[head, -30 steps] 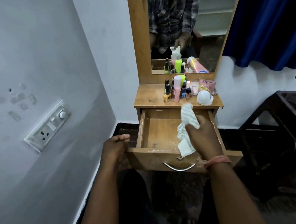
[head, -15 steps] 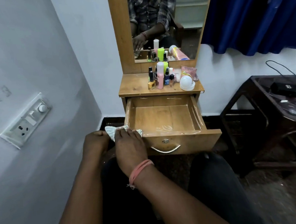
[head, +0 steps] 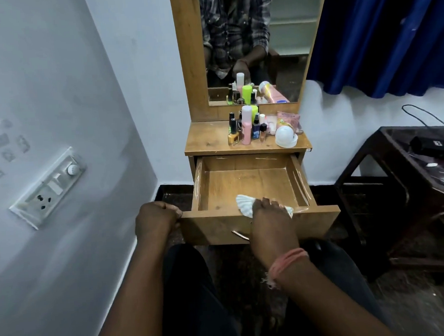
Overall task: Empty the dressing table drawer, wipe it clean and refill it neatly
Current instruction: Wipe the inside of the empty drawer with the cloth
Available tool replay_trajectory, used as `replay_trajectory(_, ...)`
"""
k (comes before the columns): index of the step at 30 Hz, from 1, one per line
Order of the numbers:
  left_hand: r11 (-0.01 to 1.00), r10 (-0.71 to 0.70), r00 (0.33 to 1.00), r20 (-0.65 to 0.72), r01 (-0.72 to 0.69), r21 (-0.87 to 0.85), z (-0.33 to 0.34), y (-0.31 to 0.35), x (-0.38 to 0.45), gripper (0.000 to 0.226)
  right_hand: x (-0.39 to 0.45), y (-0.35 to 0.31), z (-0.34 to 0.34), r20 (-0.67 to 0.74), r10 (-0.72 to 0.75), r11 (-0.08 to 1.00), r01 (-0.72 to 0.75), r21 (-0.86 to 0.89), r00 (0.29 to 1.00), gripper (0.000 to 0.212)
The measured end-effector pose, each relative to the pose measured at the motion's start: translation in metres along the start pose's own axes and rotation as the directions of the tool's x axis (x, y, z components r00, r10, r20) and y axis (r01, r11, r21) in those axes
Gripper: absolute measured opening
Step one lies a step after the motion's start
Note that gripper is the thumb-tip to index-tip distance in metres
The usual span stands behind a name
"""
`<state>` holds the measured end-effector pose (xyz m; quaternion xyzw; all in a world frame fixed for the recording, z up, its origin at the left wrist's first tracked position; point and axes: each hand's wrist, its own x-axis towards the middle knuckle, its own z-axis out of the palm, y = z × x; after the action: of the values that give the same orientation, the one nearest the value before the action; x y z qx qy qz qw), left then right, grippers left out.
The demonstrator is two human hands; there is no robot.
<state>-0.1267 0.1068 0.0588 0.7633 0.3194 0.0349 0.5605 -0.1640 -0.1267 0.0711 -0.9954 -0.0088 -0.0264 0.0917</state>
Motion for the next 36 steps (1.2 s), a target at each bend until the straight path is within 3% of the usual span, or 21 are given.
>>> replay_trajectory(2, 0.999, 0.004, 1.0, -0.018, -0.003, 0.043, -0.001, 0.001, 0.004, 0.022, -0.002, -0.032, 0.01, 0.009, -0.006, 1.0, 0.005, 0.017, 1.0, 0.056)
replay_trajectory(7, 0.983, 0.078, 0.995, -0.06, -0.066, 0.173, -0.004, 0.005, -0.006, 0.01, -0.007, -0.104, 0.041, -0.066, -0.193, 0.973, 0.2, 0.112, 0.979, 0.066)
replay_trajectory(9, 0.957, 0.131, 0.99, -0.051, -0.113, 0.267, -0.002, 0.01, -0.011, 0.007, -0.007, -0.095, 0.035, -0.023, -0.212, 0.972, 0.213, 0.096, 0.977, 0.07)
replay_trajectory(12, 0.906, 0.16, 0.986, -0.037, -0.132, 0.403, 0.001, 0.018, -0.012, 0.006, -0.007, -0.053, 0.021, -0.023, -0.168, 0.985, 0.168, 0.037, 0.986, 0.055)
replay_trajectory(15, 0.879, 0.16, 0.986, -0.041, -0.124, 0.46, 0.002, 0.019, -0.012, 0.007, -0.009, 0.01, 0.004, -0.008, -0.041, 0.999, 0.041, 0.0, 0.999, 0.062)
replay_trajectory(19, 0.867, 0.189, 0.981, -0.037, -0.149, 0.476, 0.003, 0.018, -0.017, 0.011, 0.001, 0.072, -0.003, -0.041, 0.137, 0.99, -0.137, -0.019, 0.99, 0.045)
replay_trajectory(24, 0.785, 0.373, 0.928, -0.01, -0.309, 0.537, 0.025, 0.02, -0.042, 0.021, 0.001, 0.035, 0.002, -0.051, 0.163, 0.985, -0.165, -0.042, 0.985, 0.047)
replay_trajectory(28, 0.696, 0.402, 0.908, 0.113, -0.384, 0.607, 0.055, 0.033, -0.063, 0.018, -0.003, 0.008, 0.008, -0.069, 0.056, 0.998, -0.054, 0.032, 0.996, 0.053)
replay_trajectory(31, 0.642, 0.423, 0.897, 0.128, -0.396, 0.657, 0.06, 0.04, -0.064, 0.007, -0.011, 0.008, 0.007, -0.069, -0.04, 0.998, 0.043, 0.053, 0.997, 0.057)
replay_trajectory(36, 0.598, 0.372, 0.911, 0.181, -0.384, 0.703, 0.058, 0.047, -0.057, 0.003, -0.005, 0.068, 0.002, -0.079, 0.094, 0.995, -0.092, 0.036, 0.992, 0.051)
